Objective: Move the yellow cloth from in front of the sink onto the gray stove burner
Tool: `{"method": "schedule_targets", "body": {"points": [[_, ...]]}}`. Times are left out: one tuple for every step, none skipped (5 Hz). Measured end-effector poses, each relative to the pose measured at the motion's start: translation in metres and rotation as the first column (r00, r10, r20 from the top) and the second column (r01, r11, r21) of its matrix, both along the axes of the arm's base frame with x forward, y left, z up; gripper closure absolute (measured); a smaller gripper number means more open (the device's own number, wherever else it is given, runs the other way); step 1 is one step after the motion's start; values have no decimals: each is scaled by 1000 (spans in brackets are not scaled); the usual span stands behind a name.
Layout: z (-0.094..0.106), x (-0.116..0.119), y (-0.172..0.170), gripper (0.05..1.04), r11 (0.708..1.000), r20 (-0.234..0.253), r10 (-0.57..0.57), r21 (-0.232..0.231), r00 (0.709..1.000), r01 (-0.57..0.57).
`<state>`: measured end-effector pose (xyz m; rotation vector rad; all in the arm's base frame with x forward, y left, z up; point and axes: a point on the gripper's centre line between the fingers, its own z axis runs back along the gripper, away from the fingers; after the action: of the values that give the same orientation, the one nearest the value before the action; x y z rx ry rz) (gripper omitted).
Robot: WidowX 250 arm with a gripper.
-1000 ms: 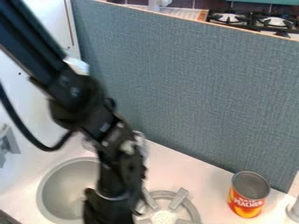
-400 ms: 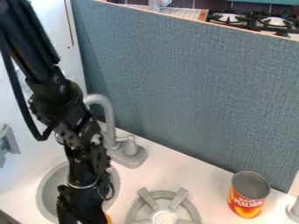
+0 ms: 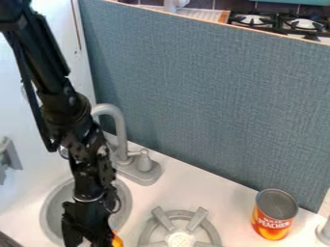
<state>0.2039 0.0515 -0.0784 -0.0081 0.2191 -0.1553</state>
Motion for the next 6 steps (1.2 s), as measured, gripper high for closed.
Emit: {"method": "schedule_targets", "body": {"points": [[-3,14,1,76,1000,12,-6,4,1000,6],[-13,26,-7,76,999,3,-42,4,999,42],[-22,33,-10,128,999,-15,-48,-11,999,48],[-29,38,-14,353,999,-35,-48,-10,998,47],[-28,31,-16,360,1000,-53,-31,-5,998,31],[4,35,-22,361,999,16,-41,26,999,40]]}}
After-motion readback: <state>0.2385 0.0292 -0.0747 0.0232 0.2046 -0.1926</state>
